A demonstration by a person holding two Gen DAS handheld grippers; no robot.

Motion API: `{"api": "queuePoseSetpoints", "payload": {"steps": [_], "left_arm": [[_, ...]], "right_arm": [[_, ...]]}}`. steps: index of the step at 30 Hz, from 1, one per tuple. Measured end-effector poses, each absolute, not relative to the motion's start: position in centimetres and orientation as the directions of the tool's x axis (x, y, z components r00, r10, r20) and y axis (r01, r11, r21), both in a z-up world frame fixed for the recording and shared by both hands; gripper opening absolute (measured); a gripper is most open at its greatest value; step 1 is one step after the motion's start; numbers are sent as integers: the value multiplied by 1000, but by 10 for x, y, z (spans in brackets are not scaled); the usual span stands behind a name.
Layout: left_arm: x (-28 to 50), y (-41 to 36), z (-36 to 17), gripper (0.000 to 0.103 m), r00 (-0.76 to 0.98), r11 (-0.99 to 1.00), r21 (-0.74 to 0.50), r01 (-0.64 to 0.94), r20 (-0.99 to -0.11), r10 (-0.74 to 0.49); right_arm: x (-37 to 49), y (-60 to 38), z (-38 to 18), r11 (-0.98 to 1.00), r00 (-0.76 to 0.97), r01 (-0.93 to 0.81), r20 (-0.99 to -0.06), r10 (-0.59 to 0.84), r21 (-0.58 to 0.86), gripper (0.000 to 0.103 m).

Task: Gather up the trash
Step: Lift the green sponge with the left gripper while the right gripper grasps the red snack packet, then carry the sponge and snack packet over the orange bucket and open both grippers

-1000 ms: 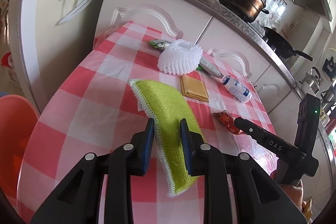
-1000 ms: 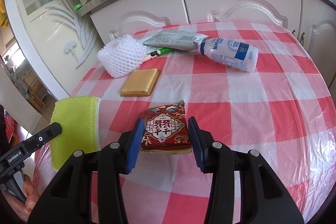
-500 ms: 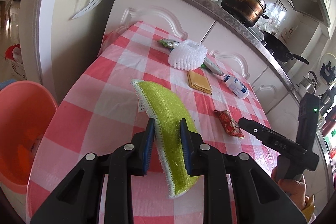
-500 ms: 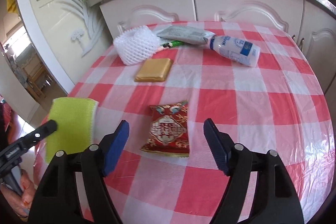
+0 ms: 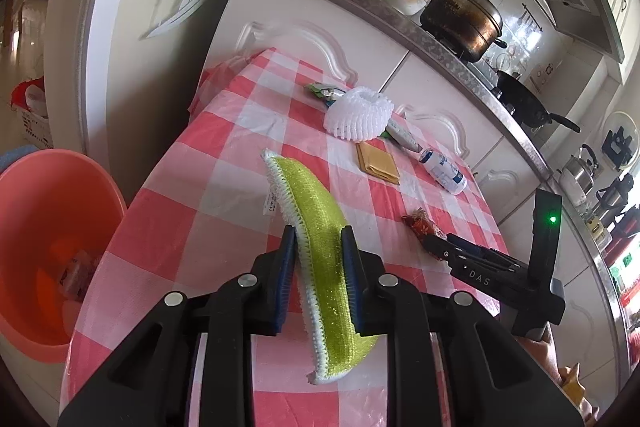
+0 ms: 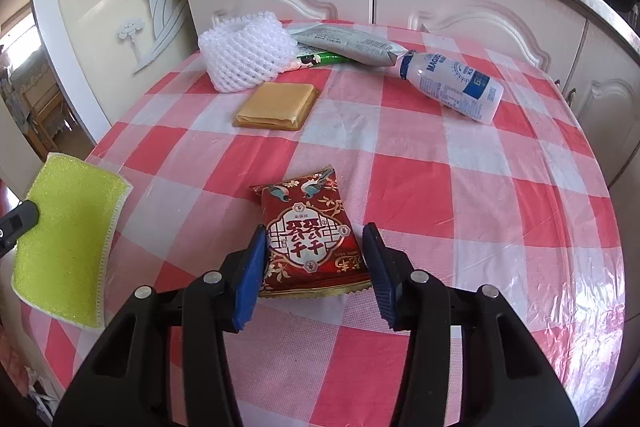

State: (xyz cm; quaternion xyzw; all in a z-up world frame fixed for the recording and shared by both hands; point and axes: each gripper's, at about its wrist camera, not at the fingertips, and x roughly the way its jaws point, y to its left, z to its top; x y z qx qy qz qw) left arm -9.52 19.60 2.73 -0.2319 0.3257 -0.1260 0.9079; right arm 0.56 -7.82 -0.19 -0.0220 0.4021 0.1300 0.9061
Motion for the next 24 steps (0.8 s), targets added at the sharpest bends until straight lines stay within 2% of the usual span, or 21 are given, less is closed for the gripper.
{"api": "queuePoseSetpoints", "payload": {"steps": [10, 24], "left_arm": [[-100, 208, 31, 22, 769, 844, -532, 76, -507, -389], [-115, 247, 44, 22, 822, 834, -552, 30, -461, -334]], "right_arm": [[-8, -59, 23, 952, 674, -302, -695, 251, 52, 49], [-28, 10, 45, 877, 624, -470, -666, 409, 100, 49]]}}
